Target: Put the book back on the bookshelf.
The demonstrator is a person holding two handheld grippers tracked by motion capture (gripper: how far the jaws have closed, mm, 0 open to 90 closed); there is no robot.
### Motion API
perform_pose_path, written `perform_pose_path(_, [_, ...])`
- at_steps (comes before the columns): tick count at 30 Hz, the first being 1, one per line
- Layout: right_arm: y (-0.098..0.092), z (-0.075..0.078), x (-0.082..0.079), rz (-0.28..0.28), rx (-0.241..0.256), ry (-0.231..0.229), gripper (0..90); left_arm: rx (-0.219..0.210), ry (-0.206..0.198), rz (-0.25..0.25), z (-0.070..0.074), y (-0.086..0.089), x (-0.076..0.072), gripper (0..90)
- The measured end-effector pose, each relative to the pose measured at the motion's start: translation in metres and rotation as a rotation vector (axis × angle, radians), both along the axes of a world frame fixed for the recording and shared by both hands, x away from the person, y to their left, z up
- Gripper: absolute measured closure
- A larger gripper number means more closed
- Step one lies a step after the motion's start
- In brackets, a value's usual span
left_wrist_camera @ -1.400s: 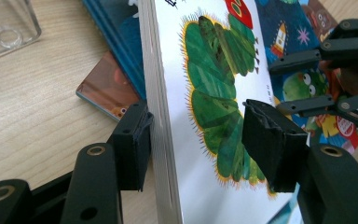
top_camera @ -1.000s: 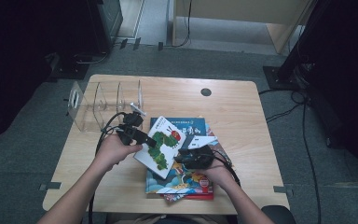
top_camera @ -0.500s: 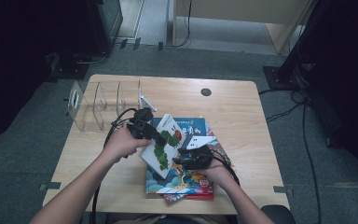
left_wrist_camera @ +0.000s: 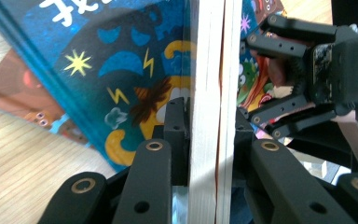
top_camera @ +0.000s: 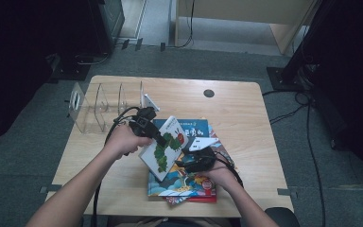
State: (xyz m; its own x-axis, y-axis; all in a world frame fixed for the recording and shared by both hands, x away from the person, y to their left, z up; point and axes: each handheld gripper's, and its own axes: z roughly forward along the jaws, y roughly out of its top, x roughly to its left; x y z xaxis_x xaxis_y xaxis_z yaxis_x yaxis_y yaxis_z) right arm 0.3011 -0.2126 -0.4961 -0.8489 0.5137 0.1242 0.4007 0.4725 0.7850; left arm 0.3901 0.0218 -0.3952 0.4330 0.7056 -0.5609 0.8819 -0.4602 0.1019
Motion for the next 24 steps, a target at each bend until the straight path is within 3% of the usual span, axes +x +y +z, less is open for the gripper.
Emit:
perform_pose_path(5, [0.000, 0.000, 0.001, -0.016, -0.016, -0.018, 35.4, -0.012, -0.026, 0.024, 0.009, 0.014, 0.001, 77.2])
perform_pose_path(10, [0.001, -0.002, 0.001, -0.040, -0.056, -0.076, 32.0, 0.034, -0.072, 0.040, 0.021, 0.026, -0.001, 77.2])
perform_pose_path(24, [0.001, -0.004, 0.001, -0.032, -0.049, -0.089, 28.1, 0.085, -0.120, 0.090, 0.032, 0.058, -0.009, 77.1])
